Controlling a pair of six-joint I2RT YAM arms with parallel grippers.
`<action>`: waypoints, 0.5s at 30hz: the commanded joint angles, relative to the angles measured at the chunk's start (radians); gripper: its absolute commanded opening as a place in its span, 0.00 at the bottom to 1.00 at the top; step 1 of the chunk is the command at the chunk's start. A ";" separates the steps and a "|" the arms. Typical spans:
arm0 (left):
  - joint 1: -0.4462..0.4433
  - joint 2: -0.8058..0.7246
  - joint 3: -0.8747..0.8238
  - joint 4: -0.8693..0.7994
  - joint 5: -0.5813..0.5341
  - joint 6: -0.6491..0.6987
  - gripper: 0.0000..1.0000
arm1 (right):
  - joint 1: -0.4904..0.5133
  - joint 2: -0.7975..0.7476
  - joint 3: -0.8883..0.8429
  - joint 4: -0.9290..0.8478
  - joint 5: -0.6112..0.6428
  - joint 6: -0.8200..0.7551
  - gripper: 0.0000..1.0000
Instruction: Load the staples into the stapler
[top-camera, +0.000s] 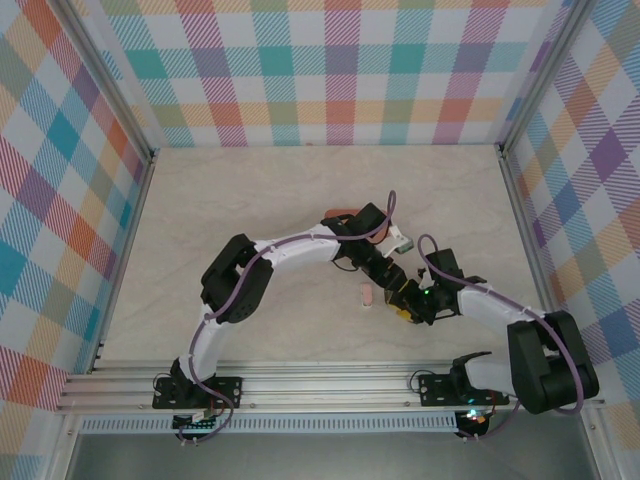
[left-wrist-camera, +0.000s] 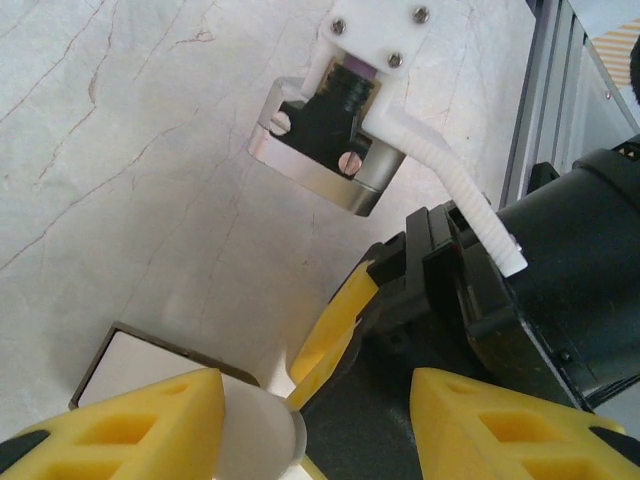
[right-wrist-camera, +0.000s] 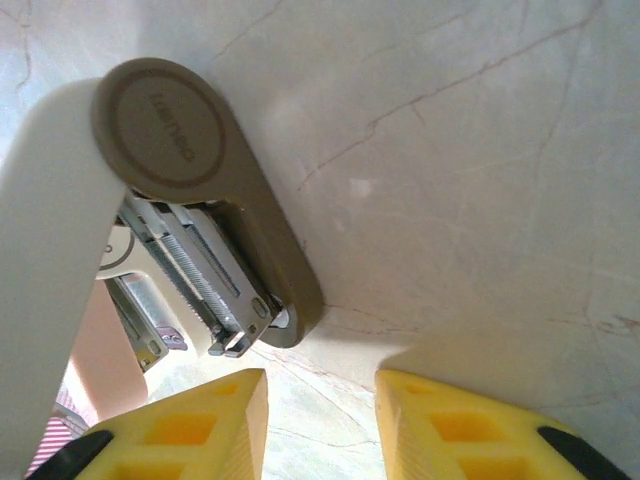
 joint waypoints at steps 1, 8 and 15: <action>-0.023 -0.045 -0.019 -0.009 0.015 0.024 0.52 | -0.004 -0.046 -0.015 -0.038 0.034 -0.020 0.38; -0.022 -0.064 -0.031 0.004 -0.022 -0.006 0.52 | -0.005 -0.214 -0.014 -0.156 0.022 -0.021 0.41; 0.016 -0.120 -0.088 0.088 -0.060 -0.094 0.54 | -0.005 -0.303 0.020 -0.208 0.016 -0.009 0.43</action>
